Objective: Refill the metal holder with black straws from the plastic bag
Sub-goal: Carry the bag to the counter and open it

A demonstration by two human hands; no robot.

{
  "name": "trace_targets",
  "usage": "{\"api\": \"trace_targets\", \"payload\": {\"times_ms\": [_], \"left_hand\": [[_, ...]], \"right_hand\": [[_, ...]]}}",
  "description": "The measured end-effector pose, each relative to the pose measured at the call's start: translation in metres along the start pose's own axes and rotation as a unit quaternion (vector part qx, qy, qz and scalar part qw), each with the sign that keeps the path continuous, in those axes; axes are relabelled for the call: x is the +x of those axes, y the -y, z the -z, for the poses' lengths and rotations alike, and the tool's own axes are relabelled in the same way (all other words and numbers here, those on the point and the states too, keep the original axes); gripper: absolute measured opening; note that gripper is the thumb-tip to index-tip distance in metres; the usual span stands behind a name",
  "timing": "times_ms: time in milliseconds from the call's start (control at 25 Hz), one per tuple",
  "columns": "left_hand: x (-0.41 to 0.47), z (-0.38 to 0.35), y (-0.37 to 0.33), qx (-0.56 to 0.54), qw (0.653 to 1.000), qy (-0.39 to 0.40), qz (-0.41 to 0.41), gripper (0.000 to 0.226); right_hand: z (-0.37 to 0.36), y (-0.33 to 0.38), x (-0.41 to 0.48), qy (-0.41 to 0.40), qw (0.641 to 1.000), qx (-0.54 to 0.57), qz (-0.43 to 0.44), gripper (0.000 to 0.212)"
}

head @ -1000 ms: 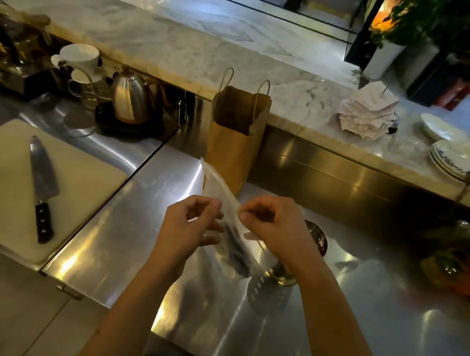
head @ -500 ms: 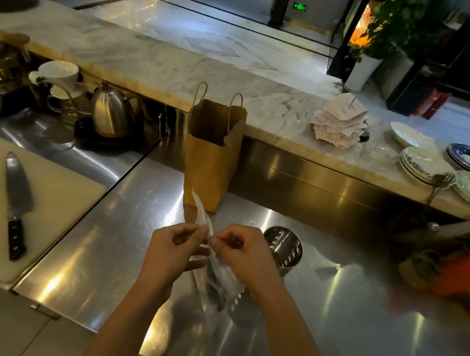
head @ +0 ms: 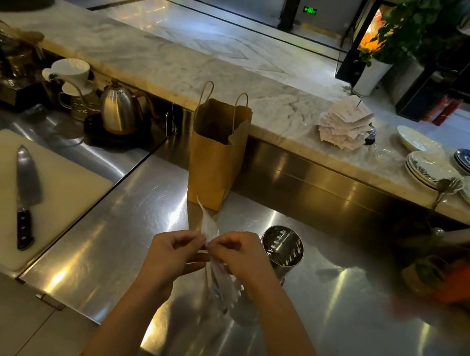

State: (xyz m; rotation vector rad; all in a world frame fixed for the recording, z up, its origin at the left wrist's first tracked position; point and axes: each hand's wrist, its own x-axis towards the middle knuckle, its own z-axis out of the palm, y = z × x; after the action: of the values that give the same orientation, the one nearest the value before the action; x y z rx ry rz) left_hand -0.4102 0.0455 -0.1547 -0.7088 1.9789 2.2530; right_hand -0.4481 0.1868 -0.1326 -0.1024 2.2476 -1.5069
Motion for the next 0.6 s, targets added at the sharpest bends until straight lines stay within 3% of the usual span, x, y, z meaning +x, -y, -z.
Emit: {"api": "trace_targets", "payload": {"times_ms": [280,600], "left_hand": [[0.0024,0.0043,-0.0007,0.018,1.000,-0.003,-0.017,0.016],[0.0060,0.0068,-0.0096,0.019,0.999,0.022,-0.027,0.025]], "right_hand": [[0.0109,-0.0017,-0.0006,0.083,0.983,0.154,-0.059,0.018],[0.0096,-0.0014,0.0044,0.078,0.972,0.216,-0.048,0.023]]}}
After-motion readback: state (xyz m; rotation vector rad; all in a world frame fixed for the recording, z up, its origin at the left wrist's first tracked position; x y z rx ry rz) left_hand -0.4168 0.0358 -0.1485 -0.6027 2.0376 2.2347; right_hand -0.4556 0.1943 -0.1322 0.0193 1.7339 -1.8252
